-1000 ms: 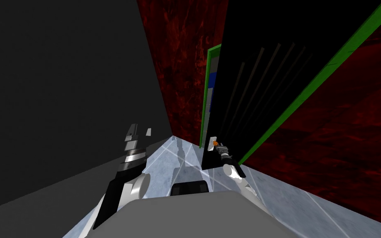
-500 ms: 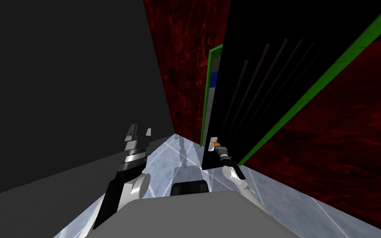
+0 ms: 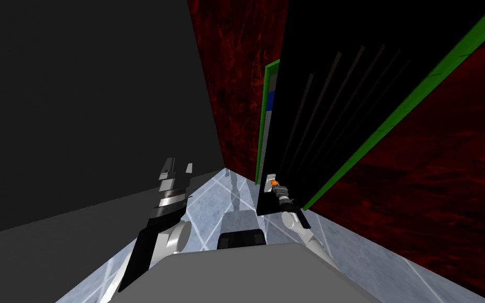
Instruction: Pull the door open
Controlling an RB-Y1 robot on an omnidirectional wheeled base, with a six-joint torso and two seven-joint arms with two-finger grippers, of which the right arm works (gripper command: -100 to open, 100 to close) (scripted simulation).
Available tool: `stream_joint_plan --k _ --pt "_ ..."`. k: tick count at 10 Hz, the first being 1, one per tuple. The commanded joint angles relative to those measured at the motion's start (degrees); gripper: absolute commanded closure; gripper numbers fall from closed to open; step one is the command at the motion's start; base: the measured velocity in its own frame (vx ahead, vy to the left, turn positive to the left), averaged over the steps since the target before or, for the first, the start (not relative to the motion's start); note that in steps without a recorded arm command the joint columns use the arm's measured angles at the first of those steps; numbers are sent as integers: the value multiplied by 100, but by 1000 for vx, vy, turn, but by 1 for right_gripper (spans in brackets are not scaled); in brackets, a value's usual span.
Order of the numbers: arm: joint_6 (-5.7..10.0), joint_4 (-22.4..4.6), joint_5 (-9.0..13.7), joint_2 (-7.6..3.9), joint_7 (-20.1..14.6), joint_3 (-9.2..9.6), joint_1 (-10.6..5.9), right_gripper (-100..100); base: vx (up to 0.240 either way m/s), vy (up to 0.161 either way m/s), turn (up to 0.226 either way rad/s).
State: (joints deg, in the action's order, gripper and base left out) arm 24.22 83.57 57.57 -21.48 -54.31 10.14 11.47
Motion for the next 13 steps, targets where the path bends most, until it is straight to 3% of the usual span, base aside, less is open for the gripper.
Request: stream_joint_plan --k 1,7,8,11,12,13 --pt "5 94 -40 63 -18 171 -4 -100 -96 -49 65" --pt "68 109 -59 50 -57 240 2 -100 -39 -18 19" --pt "124 2 -39 -3 -51 112 7 -100 6 -30 -39" --pt "-223 166 241 -193 -100 -58 76 -100 56 70 -102" --pt "-147 62 215 -203 -92 -100 120 -100 34 17 -60" --pt "-147 62 215 -203 -92 -100 120 100 2 -22 27"
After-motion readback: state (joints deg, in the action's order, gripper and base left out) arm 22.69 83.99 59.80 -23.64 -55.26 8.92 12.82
